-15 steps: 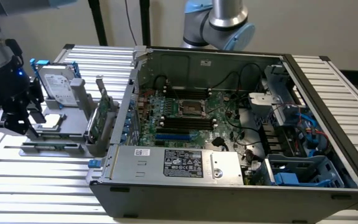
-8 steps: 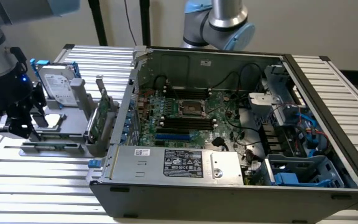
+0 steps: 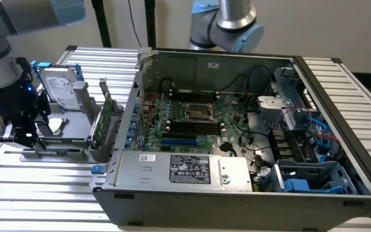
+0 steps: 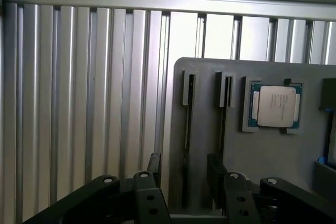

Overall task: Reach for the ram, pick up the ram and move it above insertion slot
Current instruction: 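Pick up the ram and move it above insertion slot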

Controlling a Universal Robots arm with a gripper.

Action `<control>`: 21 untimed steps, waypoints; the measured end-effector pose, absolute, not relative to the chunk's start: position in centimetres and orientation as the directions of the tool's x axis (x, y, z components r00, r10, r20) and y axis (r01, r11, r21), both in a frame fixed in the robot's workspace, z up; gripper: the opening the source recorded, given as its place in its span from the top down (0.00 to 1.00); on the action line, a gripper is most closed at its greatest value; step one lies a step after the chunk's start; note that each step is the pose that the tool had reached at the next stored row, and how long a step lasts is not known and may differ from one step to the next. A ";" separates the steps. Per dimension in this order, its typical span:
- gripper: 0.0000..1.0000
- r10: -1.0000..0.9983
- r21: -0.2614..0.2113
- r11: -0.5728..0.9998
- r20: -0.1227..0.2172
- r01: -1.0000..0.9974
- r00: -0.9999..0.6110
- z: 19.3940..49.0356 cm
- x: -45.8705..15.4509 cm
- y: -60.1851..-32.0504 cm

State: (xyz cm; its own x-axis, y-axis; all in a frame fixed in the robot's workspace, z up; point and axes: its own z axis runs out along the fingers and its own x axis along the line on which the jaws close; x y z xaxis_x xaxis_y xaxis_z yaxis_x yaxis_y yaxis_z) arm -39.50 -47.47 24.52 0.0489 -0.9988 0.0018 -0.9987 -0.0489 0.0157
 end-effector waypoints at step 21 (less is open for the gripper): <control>0.52 -0.999 0.016 -0.049 0.002 -0.999 0.049 20.7 -38.9 -47.5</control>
